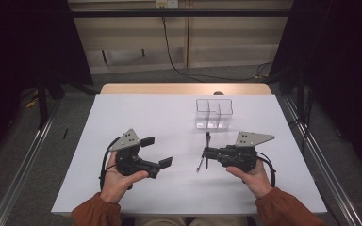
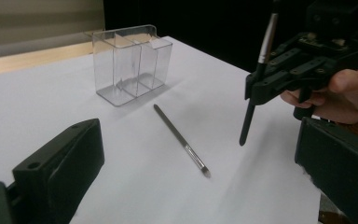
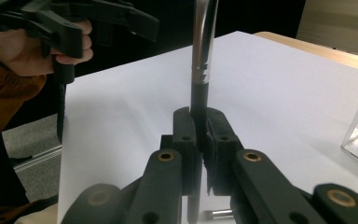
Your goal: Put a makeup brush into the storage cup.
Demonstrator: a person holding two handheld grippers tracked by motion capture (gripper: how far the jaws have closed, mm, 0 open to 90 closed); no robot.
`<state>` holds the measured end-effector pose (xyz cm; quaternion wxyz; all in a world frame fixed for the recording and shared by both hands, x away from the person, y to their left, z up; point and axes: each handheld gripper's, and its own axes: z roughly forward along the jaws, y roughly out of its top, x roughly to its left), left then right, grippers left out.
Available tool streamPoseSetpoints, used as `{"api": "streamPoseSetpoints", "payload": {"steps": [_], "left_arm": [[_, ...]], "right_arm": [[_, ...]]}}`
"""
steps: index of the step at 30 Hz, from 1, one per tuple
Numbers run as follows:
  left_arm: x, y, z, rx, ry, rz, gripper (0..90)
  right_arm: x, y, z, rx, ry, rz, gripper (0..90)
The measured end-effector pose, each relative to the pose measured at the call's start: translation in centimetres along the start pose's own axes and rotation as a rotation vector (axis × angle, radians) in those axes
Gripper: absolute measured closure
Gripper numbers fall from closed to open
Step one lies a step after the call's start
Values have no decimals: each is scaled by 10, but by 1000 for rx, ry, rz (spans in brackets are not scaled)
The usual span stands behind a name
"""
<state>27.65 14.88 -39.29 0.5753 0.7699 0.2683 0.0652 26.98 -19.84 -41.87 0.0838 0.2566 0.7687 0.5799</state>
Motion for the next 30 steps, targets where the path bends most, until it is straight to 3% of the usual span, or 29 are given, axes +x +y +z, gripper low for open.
{"api": "streamPoseSetpoints", "payload": {"steps": [4,5,8,11,15,17,24,30], "left_arm": [[3,-6,-11,-3,20,26,13],[4,-7,-13,-1,36,25,13],[10,-10,-21,-26,30,9,13],[10,-14,-26,-34,70,21,13],[12,-23,-34,-21,84,-3,14],[12,-26,-39,-13,109,13,14],[15,-39,-53,-33,148,9,14],[13,-43,-56,-45,147,10,14]], "right_arm": [[-1,5,0,-17,-9,-8,844],[-2,6,-1,-20,-12,-8,844],[-5,7,-1,-15,-25,-13,844],[-8,7,-3,-14,-35,-10,844],[-12,10,-5,-21,-50,-10,844],[-14,12,-5,-29,-53,-12,844],[-21,20,-4,-47,-65,-14,844],[-26,29,-2,-62,-74,-17,845]]}}
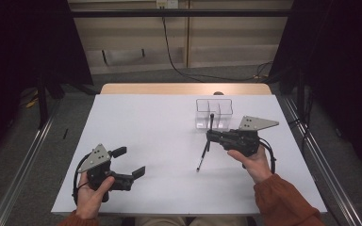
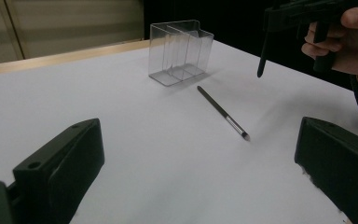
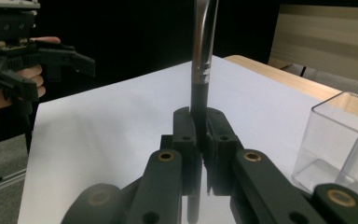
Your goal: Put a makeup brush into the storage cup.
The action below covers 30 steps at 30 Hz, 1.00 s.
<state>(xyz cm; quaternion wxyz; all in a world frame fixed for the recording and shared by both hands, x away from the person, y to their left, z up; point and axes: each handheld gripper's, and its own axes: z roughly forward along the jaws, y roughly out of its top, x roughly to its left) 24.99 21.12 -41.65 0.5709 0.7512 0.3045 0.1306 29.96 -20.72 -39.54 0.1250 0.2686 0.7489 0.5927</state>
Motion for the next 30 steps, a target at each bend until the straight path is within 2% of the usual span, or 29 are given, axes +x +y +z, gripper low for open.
{"api": "streamPoseSetpoints", "payload": {"steps": [5,13,18,24,30], "left_arm": [[0,-6,2,2,-14,21,14],[2,-12,0,4,-3,3,17],[2,-13,-2,11,3,15,17],[0,-14,-3,29,10,9,17],[-1,-14,-2,25,-4,24,18]], "right_arm": [[-4,5,2,0,-12,-5,845],[-11,19,3,-29,-33,-13,845],[-18,28,8,-38,-56,-13,845],[-26,36,14,-41,-84,-12,844],[-34,46,17,-57,-112,-12,844]]}}
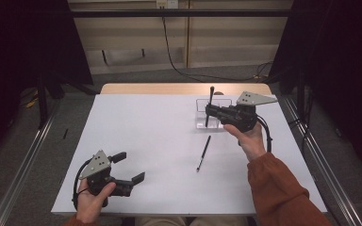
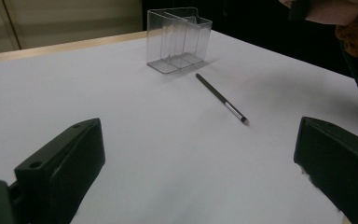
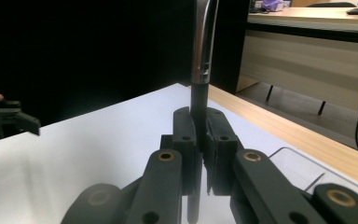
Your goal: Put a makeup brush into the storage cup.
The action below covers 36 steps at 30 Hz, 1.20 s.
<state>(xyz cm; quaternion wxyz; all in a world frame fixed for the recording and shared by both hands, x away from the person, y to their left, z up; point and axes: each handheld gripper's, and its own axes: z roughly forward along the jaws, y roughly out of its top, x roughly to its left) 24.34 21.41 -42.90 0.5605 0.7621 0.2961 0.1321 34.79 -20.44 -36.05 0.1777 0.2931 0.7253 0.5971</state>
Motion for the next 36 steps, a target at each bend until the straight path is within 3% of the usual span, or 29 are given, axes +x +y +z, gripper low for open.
{"api": "streamPoseSetpoints", "payload": {"steps": [7,20,36], "left_arm": [[-1,0,1,-1,-4,3,18],[-2,0,0,1,-5,19,18],[-2,-1,1,4,-7,27,19]], "right_arm": [[-14,4,7,8,-38,5,844],[-28,21,19,-6,-65,1,844],[-45,19,40,8,-130,22,844]]}}
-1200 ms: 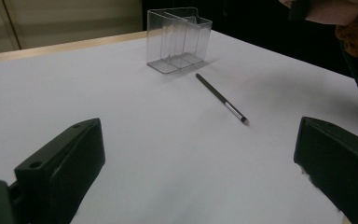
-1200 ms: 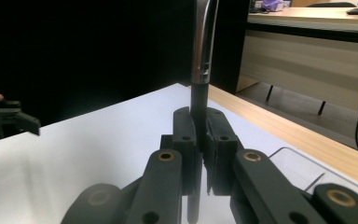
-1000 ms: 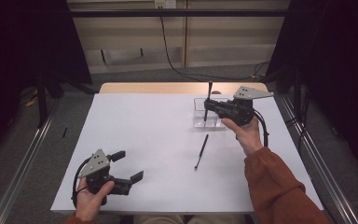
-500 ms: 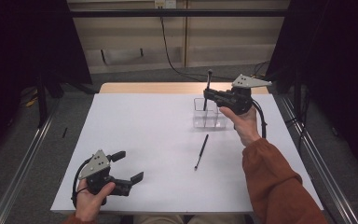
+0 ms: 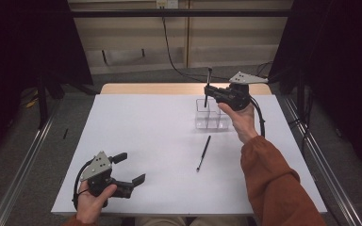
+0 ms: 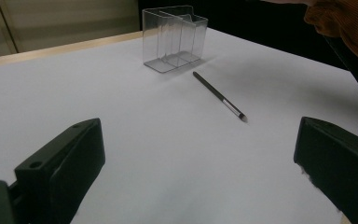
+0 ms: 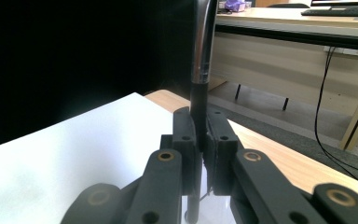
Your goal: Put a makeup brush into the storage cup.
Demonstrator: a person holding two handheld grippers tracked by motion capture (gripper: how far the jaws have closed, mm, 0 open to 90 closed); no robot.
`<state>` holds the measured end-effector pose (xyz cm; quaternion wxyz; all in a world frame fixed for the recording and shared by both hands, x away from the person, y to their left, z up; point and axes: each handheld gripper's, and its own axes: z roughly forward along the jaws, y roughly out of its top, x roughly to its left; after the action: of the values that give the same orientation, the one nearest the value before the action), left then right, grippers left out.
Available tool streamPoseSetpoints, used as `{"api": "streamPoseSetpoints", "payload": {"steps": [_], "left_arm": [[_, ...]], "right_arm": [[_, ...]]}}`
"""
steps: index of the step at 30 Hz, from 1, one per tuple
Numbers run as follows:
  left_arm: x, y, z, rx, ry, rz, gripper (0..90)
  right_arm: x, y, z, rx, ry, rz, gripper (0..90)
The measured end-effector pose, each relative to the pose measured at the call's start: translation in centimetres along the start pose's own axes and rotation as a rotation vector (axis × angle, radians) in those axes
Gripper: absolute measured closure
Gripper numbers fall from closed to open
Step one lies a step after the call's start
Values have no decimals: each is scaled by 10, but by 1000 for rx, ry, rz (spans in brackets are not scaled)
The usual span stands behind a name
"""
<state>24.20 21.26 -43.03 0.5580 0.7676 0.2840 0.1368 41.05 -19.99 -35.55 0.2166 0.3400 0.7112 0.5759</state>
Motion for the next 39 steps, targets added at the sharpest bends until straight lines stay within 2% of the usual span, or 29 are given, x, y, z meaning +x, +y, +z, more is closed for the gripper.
{"api": "streamPoseSetpoints", "payload": {"steps": [4,39], "left_arm": [[0,0,0,-2,-1,-6,19],[2,-2,0,2,-2,-14,19]], "right_arm": [[-3,-1,6,12,-22,2,843],[-14,-31,16,60,-40,25,843]]}}
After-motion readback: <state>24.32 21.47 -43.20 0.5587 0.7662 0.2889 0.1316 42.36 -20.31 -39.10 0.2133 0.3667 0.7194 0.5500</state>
